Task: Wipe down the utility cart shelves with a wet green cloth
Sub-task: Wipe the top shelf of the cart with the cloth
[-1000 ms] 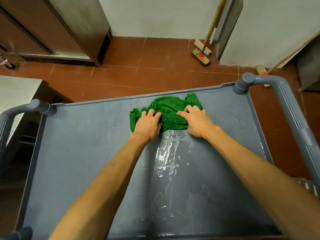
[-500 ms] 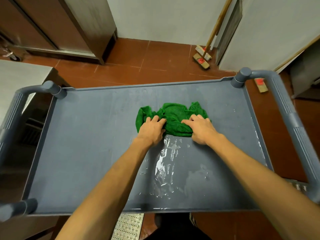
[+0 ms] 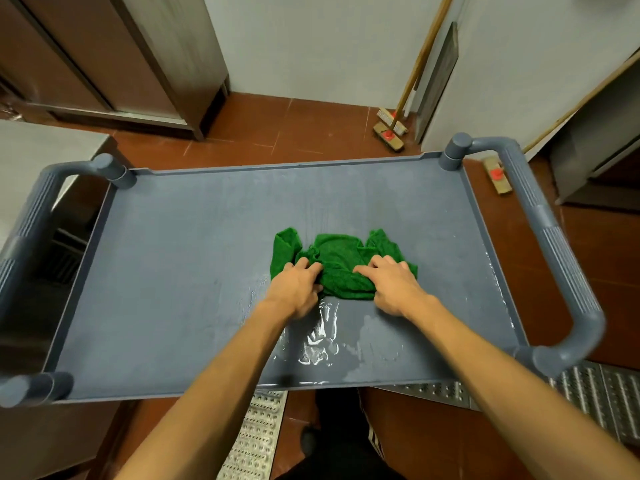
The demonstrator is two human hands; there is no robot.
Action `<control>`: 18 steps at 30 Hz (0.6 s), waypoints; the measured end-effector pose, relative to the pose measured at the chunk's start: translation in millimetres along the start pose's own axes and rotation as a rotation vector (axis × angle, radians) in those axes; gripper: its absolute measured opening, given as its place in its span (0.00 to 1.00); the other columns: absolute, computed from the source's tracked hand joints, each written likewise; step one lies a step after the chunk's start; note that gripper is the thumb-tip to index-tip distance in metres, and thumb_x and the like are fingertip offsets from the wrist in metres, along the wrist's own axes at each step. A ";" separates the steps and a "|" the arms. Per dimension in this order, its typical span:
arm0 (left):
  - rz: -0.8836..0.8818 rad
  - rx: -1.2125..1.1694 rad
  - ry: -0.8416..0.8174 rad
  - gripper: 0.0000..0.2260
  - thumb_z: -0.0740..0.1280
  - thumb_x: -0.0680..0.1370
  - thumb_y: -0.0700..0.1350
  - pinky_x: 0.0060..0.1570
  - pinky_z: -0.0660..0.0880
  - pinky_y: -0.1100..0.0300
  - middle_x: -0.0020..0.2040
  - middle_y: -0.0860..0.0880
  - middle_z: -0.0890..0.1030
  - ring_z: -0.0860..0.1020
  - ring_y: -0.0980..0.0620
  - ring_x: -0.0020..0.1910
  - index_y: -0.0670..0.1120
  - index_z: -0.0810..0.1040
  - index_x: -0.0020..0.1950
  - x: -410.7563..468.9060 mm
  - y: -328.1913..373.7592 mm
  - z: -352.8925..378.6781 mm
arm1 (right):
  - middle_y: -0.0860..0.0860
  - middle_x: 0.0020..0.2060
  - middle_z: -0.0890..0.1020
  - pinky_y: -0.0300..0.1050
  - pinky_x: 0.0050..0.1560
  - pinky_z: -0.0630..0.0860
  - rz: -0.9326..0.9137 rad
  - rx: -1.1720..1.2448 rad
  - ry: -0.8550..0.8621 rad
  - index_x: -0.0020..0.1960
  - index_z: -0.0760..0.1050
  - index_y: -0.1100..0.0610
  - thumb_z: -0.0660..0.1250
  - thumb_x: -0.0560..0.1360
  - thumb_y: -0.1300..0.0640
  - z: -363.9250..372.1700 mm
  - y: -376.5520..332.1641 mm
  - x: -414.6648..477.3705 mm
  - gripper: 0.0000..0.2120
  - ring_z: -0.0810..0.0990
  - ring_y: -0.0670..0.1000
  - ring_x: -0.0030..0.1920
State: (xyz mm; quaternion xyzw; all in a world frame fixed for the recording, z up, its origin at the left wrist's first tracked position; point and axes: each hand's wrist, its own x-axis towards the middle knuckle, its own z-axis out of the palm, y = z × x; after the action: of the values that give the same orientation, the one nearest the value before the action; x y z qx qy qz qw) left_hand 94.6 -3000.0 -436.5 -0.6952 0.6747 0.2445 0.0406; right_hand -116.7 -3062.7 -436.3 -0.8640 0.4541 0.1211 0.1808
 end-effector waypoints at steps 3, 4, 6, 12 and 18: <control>-0.007 -0.002 -0.011 0.20 0.63 0.81 0.49 0.60 0.72 0.45 0.64 0.43 0.73 0.73 0.38 0.60 0.47 0.69 0.73 -15.0 2.8 6.3 | 0.51 0.61 0.72 0.50 0.62 0.66 0.000 0.004 -0.002 0.75 0.63 0.45 0.62 0.73 0.66 6.5 -5.0 -14.7 0.34 0.69 0.54 0.62; -0.009 -0.001 -0.016 0.20 0.63 0.81 0.49 0.60 0.72 0.46 0.63 0.43 0.73 0.73 0.38 0.60 0.47 0.69 0.72 -19.9 3.6 8.7 | 0.51 0.61 0.72 0.51 0.63 0.66 -0.001 0.002 0.000 0.75 0.63 0.45 0.62 0.73 0.66 9.0 -7.0 -19.5 0.34 0.69 0.54 0.61; -0.010 -0.001 -0.025 0.20 0.63 0.81 0.50 0.59 0.72 0.46 0.63 0.43 0.73 0.73 0.38 0.60 0.47 0.69 0.72 -29.5 5.3 13.4 | 0.51 0.61 0.72 0.51 0.63 0.66 -0.002 -0.001 0.005 0.75 0.63 0.45 0.62 0.73 0.66 13.5 -11.1 -29.7 0.34 0.69 0.54 0.61; -0.003 0.011 -0.033 0.20 0.63 0.81 0.50 0.58 0.73 0.46 0.62 0.43 0.73 0.73 0.38 0.60 0.47 0.70 0.71 -53.3 8.3 25.8 | 0.50 0.61 0.72 0.50 0.64 0.65 -0.011 0.008 0.014 0.76 0.63 0.45 0.62 0.73 0.67 27.6 -19.1 -55.5 0.34 0.69 0.53 0.61; 0.013 0.021 -0.048 0.19 0.63 0.80 0.50 0.59 0.74 0.45 0.62 0.43 0.73 0.74 0.38 0.60 0.46 0.71 0.70 -72.1 11.0 33.8 | 0.50 0.62 0.72 0.50 0.65 0.65 -0.008 0.017 0.000 0.76 0.63 0.45 0.62 0.74 0.66 34.4 -27.5 -76.8 0.34 0.68 0.52 0.62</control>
State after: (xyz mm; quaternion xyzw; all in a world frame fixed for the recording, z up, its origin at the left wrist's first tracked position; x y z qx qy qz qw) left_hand 76.6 -2921.7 -434.7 -0.6842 0.6807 0.2543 0.0625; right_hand -138.3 -2976.9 -433.2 -0.8643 0.4515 0.1167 0.1886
